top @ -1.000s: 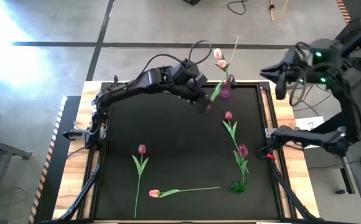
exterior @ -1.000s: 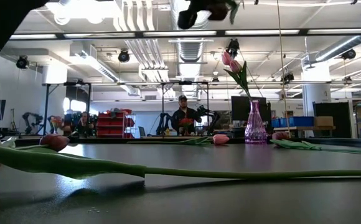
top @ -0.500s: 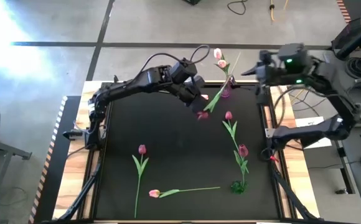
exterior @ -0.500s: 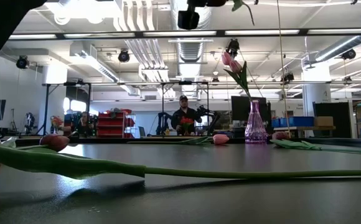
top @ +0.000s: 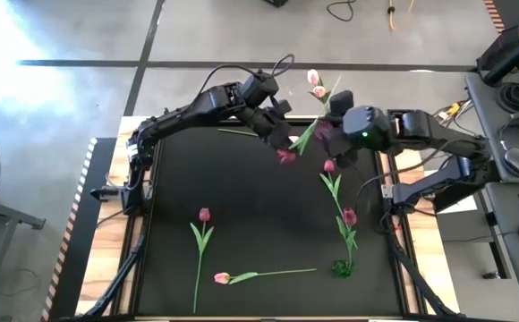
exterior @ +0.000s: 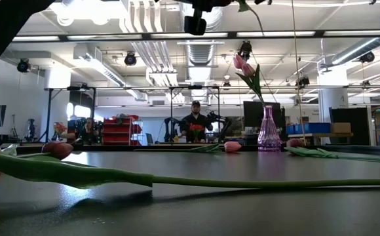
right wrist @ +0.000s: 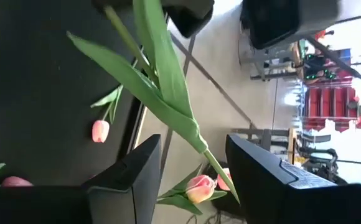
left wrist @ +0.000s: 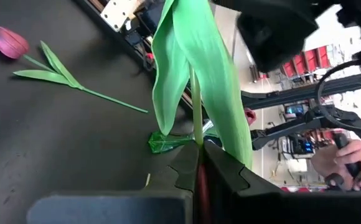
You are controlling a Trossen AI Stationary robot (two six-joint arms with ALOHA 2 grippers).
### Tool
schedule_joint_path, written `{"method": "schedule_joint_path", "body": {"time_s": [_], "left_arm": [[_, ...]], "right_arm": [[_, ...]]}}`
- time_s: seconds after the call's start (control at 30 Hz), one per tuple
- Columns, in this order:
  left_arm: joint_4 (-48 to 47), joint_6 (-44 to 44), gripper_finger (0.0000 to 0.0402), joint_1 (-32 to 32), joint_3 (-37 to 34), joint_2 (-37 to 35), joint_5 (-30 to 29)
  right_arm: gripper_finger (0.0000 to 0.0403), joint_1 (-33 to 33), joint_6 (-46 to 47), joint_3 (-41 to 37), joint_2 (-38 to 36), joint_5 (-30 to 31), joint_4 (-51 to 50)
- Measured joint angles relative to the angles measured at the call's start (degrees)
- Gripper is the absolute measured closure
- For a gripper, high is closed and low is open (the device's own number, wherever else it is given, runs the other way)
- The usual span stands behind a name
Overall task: Sort flowers into vase by color
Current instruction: Put the bottom red tulip into the transparent green vase
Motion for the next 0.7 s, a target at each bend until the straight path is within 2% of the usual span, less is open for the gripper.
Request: {"method": "schedule_joint_path", "body": {"time_s": [0.27, 0.47, 0.6, 0.7], "left_arm": [[0.1, 0.1, 0.0401, 0.2, -0.1, 0.0, 2.3], [0.0, 0.4, 0.0401, 0.4, -0.2, 0.0, 2.2], [-0.1, 2.2, 0.0386, 0.5, 0.0, 0.0, -0.7], [-0.3, 5.3, 0.0362, 0.6, 0.0, 0.0, -2.8]], "right_arm": [[0.0266, 0.1, -0.1, 0.0, 3.7, 1.9, 1.2], [0.0327, 0.1, 1.3, 0.0, 4.7, 2.4, 2.1], [0.0378, 0.2, 3.2, 0.0, 4.2, 2.5, 2.9], [0.0385, 0.2, 6.7, 0.2, 3.2, 2.4, 2.7]]}}
